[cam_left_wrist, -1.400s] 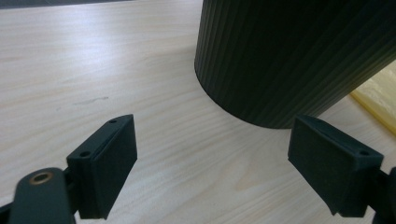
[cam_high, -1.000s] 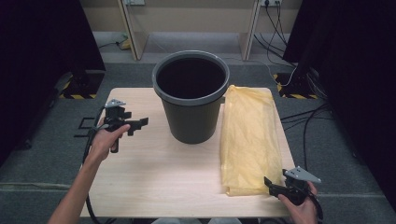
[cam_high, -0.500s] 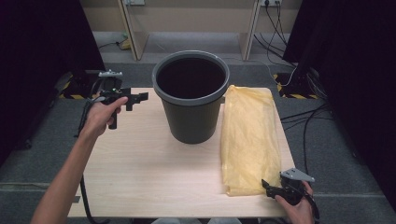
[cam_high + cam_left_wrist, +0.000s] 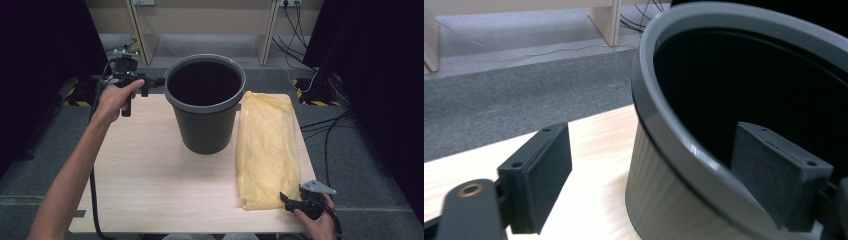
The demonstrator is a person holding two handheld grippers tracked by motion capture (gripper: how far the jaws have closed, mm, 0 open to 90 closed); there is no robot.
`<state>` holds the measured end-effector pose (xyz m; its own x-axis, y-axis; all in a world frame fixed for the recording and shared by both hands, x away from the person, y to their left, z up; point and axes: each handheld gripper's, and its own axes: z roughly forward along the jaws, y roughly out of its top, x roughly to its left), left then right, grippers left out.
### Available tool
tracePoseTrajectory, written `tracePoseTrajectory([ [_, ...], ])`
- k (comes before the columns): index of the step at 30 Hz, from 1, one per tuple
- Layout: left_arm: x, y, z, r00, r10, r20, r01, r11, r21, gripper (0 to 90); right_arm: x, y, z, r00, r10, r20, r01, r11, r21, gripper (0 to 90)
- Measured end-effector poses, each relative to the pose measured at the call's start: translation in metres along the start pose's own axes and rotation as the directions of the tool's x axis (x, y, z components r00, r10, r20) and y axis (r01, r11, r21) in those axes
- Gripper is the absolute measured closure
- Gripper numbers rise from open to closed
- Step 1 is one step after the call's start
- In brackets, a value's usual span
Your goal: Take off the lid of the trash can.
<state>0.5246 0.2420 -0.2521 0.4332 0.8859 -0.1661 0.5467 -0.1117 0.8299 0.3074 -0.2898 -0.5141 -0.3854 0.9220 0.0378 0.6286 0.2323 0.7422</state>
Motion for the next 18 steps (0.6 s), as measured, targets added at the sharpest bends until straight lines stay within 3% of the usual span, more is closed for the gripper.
tracePoseTrajectory([
  [8, -0.012, 0.020, 0.021, 0.9998, -0.001, -0.017, 0.001, 0.9995, 0.031, 21.9, 0.000, 0.000, 0.000, 1.0000, -0.007, -0.003, 0.007, 1.000, -0.002, 18.2],
  [12, -0.011, 0.025, 0.033, 0.9989, -0.020, -0.043, 0.022, 0.9984, 0.052, 26.4, 0.000, 0.000, -0.001, 0.9999, -0.011, -0.003, 0.011, 1.000, -0.001, 18.2],
  [15, -0.010, 0.027, 0.042, 0.9976, -0.013, -0.068, 0.018, 0.9966, 0.081, 30.1, 0.001, 0.000, -0.001, 0.9999, -0.014, -0.005, 0.014, 1.000, -0.002, 18.3],
  [18, -0.010, 0.028, 0.048, 0.9975, -0.014, -0.069, 0.021, 0.9953, 0.094, 36.1, 0.000, 0.000, -0.001, 0.9999, -0.015, -0.007, 0.015, 1.000, -0.002, 18.3],
])
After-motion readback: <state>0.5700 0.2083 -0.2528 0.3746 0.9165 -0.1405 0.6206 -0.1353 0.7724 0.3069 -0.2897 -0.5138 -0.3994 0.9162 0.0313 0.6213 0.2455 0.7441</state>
